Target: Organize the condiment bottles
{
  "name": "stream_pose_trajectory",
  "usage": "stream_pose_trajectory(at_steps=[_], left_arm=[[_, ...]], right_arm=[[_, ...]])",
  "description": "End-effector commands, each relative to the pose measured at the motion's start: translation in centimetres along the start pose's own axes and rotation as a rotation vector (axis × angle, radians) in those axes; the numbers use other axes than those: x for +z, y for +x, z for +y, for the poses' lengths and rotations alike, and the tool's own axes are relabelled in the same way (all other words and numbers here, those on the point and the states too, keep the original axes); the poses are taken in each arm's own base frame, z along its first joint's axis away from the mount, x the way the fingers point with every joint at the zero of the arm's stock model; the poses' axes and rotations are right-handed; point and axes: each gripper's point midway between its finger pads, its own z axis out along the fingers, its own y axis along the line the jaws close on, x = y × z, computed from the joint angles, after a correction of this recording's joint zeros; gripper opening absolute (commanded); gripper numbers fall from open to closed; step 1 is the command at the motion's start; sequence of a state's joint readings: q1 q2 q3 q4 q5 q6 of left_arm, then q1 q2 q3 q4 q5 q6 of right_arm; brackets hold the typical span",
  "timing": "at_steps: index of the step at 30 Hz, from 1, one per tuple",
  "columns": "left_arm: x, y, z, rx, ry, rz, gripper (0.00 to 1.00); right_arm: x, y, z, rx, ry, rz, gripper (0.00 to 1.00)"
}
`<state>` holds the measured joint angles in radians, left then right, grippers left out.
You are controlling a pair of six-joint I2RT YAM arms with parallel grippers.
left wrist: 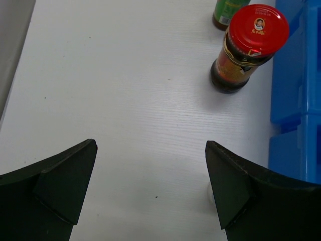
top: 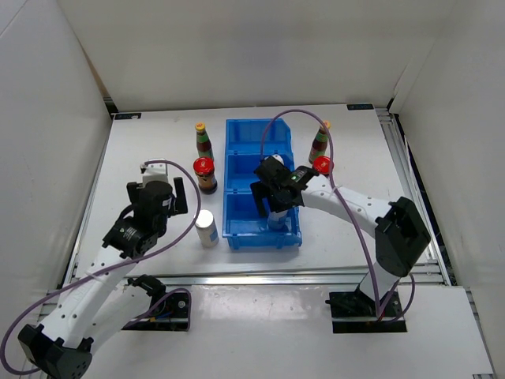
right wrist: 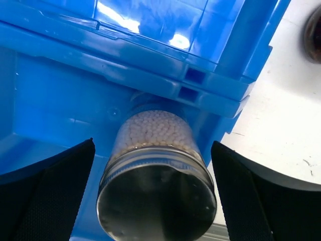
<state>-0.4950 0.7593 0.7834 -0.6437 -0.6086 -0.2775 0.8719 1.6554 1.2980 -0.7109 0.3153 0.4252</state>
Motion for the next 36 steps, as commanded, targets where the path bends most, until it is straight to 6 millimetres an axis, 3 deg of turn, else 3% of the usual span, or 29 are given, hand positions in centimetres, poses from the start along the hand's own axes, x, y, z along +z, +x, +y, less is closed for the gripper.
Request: stream_pose_trajectory(at_steps=[1, 3, 8, 12, 15, 16, 19, 20, 23, 27, 36], left_arm=[[-0.3, -1.0, -1.5, -0.014, 0.080, -0.010, 1.00], [-0.3, -0.7, -2.2, -0.009, 0.110, 0.007, 1.00], [-1.0, -2.5, -3.9, -0.036, 0.204, -0.018, 1.00], [-3.2, -3.2, -8.8, 0.034, 0.511, 0.002, 1.00], [-3.6, -3.5, -9.7, -0.025, 0.549, 0.018, 1.00], [-3.7, -4.1, -10.1, -0.034, 0.567, -0.004, 1.00], [-4.4, -3.1, -11.9, -0.029, 0.673, 0.054, 1.00], [-4.3, -1.9, -13.0, -0.032, 0.711, 0.121, 1.00], [-3.3, 0.3, -13.6, -0.036, 0.701, 0.218, 1.00], [-2.5, 1.8, -13.4, -0.028, 0.660, 0.262, 1.00], [-1.1, 4.0, -10.8, -0.025, 0.475, 0.324, 1.00]], right_arm=[[-2.2, -2.4, -0.3, 0.034, 0.001, -0.102, 1.00], [-5.4, -4.3, -1.4, 0.032, 0.035, -0.194, 1.00], [-13.0, -8.0, -4.1, 0.043, 0.086, -0.391, 1.00], [-16.5, -8.2, -5.6, 0.055, 0.081, -0.475, 1.00], [-18.3, -7.6, -6.1, 0.091, 0.041, -0.524, 1.00], [-18.3, -7.4, -6.0, 0.103, 0.024, -0.531, 1.00], [-17.5, -6.6, -5.7, 0.091, 0.013, -0.508, 1.00], [-17.5, -6.6, -5.7, 0.091, 0.013, -0.508, 1.00], [-16.6, -6.1, -5.4, 0.075, 0.007, -0.474, 1.00], [-16.3, -5.5, -5.5, 0.080, 0.008, -0.465, 1.00], [-16.0, -4.6, -5.9, 0.065, 0.017, -0.450, 1.00]])
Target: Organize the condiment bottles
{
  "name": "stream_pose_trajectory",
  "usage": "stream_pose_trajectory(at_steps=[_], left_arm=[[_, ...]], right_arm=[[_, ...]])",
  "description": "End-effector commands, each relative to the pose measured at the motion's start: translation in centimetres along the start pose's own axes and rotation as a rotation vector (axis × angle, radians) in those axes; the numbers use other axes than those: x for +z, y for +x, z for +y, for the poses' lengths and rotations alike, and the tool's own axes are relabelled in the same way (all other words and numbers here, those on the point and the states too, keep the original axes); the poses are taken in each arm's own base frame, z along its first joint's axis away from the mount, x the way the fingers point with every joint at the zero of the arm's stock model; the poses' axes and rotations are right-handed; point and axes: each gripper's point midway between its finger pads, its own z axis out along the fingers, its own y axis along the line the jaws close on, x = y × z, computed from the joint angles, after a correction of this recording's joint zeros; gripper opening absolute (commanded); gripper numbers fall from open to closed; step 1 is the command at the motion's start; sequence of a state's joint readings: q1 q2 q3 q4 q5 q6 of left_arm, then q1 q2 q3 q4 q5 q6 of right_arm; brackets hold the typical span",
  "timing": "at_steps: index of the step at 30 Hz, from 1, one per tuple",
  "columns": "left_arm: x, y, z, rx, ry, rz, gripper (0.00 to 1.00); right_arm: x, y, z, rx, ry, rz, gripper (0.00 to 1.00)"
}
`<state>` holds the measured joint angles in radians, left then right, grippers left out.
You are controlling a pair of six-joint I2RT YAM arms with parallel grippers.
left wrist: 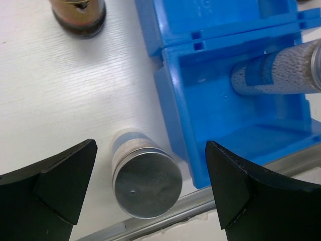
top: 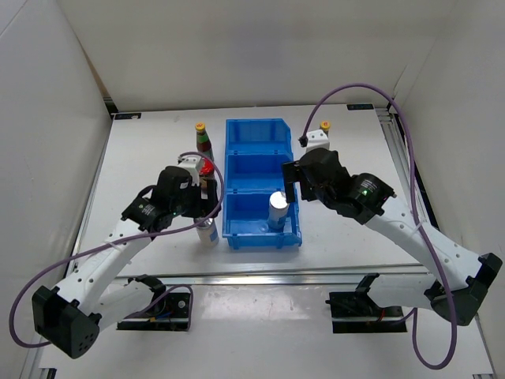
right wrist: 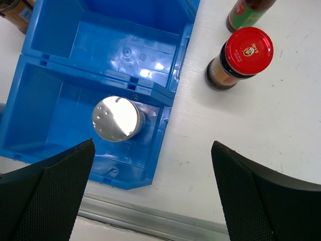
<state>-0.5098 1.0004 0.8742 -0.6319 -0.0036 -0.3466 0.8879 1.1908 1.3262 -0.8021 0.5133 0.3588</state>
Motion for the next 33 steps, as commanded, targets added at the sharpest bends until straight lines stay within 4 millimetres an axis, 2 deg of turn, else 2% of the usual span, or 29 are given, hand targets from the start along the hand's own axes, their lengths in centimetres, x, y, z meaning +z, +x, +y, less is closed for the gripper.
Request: stream_pose_trajectory(at_steps=[1, 6, 11, 17, 23, 26, 29, 33], left_arm=[[-0.3, 1.0, 1.1, -0.026, -0.075, 0.011, 1.00], [0.2, 2.2, 1.7, -0.052, -0.119, 0.064, 1.00], [1.8, 3.8, 1.6, -0.076, -0.137, 0.146, 0.99], [2.9, 4.9, 1.8, -0.093, -0.156, 0.204, 0.91], [3.5, 6.2, 2.0, -0.114, -0.181, 0.273, 0.77], [3.6, 6.0, 1.9, -0.123, -0.183, 0.274, 0.69], [3.4, 6.2, 2.1, -0.120, -0.201, 0.291, 0.53], [3.0, 4.4, 2.1, -0.107, -0.218, 0.252, 0.33]], right_arm=[[-0.7, -0.4, -0.1, 0.007, -0.008, -0.026, 1.00], [-0.2, 0.0, -0.1, 0.022, -0.004, -0.007, 1.00], [0.1, 0.2, 0.0, 0.018, -0.001, 0.001, 1.00], [0.0, 0.4, -0.2, 0.005, 0.002, 0.008, 1.00], [0.0, 0.5, -0.4, 0.001, 0.014, 0.013, 1.00], [0.0, 0.5, -0.6, 0.001, 0.022, 0.010, 1.00], [0.1, 0.6, -0.9, 0.003, 0.033, 0.017, 1.00], [0.1, 0.6, -0.9, 0.003, 0.033, 0.018, 1.00]])
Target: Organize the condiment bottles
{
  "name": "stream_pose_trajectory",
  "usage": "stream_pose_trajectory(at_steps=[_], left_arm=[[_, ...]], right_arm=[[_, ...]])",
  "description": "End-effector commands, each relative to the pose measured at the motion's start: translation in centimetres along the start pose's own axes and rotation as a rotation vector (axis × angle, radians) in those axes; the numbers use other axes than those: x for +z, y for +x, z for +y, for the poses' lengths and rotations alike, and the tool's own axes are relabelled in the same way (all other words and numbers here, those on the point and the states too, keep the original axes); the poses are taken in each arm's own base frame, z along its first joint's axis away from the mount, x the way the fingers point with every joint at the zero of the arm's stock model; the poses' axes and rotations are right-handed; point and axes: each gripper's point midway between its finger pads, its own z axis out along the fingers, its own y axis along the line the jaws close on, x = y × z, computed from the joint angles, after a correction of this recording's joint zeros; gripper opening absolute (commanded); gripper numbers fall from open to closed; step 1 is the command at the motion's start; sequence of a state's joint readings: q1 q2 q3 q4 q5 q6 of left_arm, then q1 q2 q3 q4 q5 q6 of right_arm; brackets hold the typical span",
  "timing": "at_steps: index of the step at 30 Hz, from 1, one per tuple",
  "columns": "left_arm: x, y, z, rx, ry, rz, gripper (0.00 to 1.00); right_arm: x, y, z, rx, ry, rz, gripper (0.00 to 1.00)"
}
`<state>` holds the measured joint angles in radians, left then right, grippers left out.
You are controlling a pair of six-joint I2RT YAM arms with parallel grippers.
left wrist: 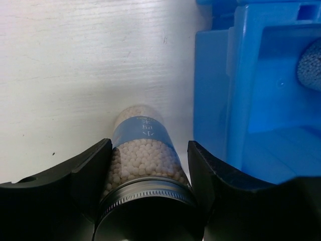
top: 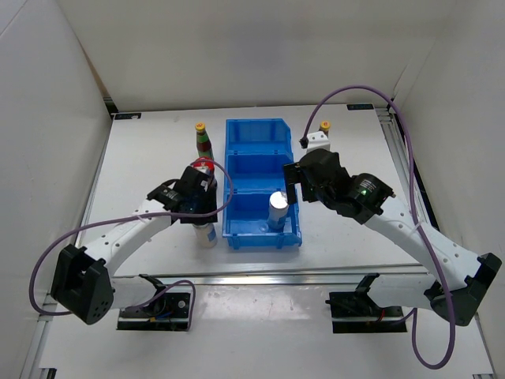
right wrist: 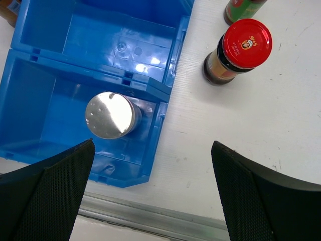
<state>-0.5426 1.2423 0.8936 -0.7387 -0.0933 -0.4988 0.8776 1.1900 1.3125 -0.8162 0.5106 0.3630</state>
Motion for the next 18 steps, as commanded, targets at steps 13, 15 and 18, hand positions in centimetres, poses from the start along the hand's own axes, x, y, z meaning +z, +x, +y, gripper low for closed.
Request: stream_pose_trajectory(at_steps=[13, 15, 18], left_arm=[[-4.4, -6.3, -0.6, 0.037, -0.069, -0.111, 0.11], [-6.1, -8.4, -1.4, 0.055, -0.059, -0.167, 0.11], [-8.6, -11.2, -2.3, 0.067, -0.055, -0.237, 0.11]], right_arm=[[-0.4, -0.1, -0.8, 0.013, 0.027, -0.010, 1.00], [-0.4, -0.1, -0.8, 0.013, 0.027, -0.010, 1.00], [-0.5, 0.2, -1.1, 0.020, 0.038, -0.006, 1.00]])
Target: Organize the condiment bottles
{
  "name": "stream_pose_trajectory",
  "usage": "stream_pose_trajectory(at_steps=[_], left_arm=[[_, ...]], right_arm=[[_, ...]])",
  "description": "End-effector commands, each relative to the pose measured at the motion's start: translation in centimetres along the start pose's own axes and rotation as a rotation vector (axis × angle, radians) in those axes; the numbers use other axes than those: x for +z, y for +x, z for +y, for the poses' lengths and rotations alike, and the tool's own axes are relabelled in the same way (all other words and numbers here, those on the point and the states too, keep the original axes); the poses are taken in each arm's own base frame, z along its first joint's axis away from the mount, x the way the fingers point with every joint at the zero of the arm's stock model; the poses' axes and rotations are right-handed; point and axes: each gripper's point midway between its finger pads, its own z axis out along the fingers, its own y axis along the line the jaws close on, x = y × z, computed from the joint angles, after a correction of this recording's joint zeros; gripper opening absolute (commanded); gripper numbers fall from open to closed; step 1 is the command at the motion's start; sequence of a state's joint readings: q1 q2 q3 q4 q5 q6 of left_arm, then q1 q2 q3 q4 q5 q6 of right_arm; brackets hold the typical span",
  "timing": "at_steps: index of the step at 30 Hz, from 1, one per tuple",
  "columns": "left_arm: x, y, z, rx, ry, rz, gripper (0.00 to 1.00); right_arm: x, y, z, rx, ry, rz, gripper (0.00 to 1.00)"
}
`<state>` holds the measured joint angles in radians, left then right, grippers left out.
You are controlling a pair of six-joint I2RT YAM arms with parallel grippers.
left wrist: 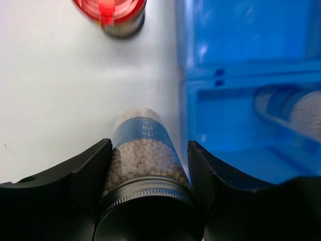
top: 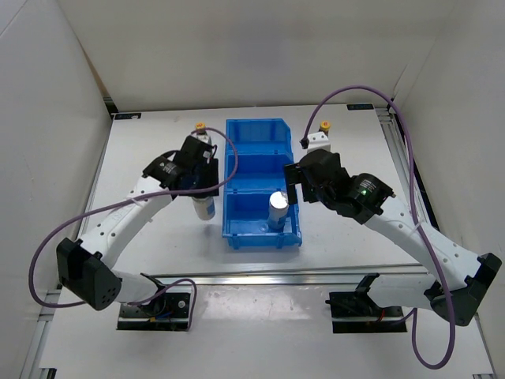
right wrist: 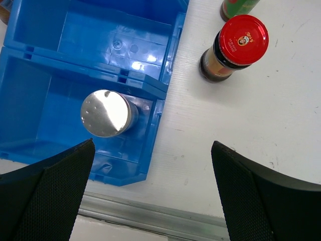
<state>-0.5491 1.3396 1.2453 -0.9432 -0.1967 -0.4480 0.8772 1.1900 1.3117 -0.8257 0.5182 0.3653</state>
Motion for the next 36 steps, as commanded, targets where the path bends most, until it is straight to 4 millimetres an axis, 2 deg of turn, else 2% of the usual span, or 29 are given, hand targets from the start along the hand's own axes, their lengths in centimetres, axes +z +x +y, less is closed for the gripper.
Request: stream_pose_trajectory(at_steps=[1, 3, 5, 8, 12, 16, 19, 20, 26, 31, 35, 36], left_arm=[[-3.9, -5.4, -0.9, 0.009, 0.015, -0.164, 0.11], [-5.6, -7.2, -1.9, 0.016, 0.024, -0.223, 0.11], [-6.3, -7.8, -3.0, 0.027, 0.049, -0.243, 0.11], [-6.9, -8.0, -5.7, 0.031, 0.111, -0.263, 0.11], [-7.4, -6.9, -8.7, 0.046, 0.179, -0.264, 0.11], [-5.3, -3.8, -11.1, 0.086, 0.206, -0.207, 0.11], [-4.0, -2.4, -12.3, 0.104, 0.222, -0.193, 0.11], [-3.0, -1.7, -12.7, 0.116, 0.224, -0.185, 0.11], [0.3, -0.2, -12.7, 0.128, 0.185, -0.162, 0.11], [2.1, 0.4, -13.0, 0.130, 0.181, -0.158, 0.11], [3.0, 0.5, -13.1, 0.144, 0.164, -0.152, 0.20], [3.3, 0.7, -13.1, 0.147, 0.158, -0.144, 0.30]], right_arm=[[-0.8, -0.1, -0.9, 0.027, 0.024, -0.020, 1.00], [-0.6, 0.2, -1.1, 0.023, 0.036, -0.016, 1.00], [-0.9, 0.2, -1.4, 0.032, 0.046, -0.020, 1.00], [-0.9, 0.2, -1.9, 0.037, 0.071, -0.022, 1.00], [-1.0, 0.5, -2.5, 0.038, 0.090, -0.018, 1.00], [-1.0, 0.7, -2.9, 0.053, 0.097, -0.018, 1.00], [-0.9, 0.6, -3.4, 0.064, 0.112, -0.017, 1.00], [-0.9, 0.7, -3.2, 0.065, 0.102, -0.013, 1.00], [-1.1, 0.7, -3.6, 0.070, 0.109, -0.013, 1.00], [-1.0, 1.2, -3.9, 0.072, 0.111, -0.001, 1.00], [-0.9, 1.4, -4.2, 0.074, 0.121, 0.007, 1.00], [-1.2, 1.3, -4.3, 0.078, 0.118, -0.001, 1.00]])
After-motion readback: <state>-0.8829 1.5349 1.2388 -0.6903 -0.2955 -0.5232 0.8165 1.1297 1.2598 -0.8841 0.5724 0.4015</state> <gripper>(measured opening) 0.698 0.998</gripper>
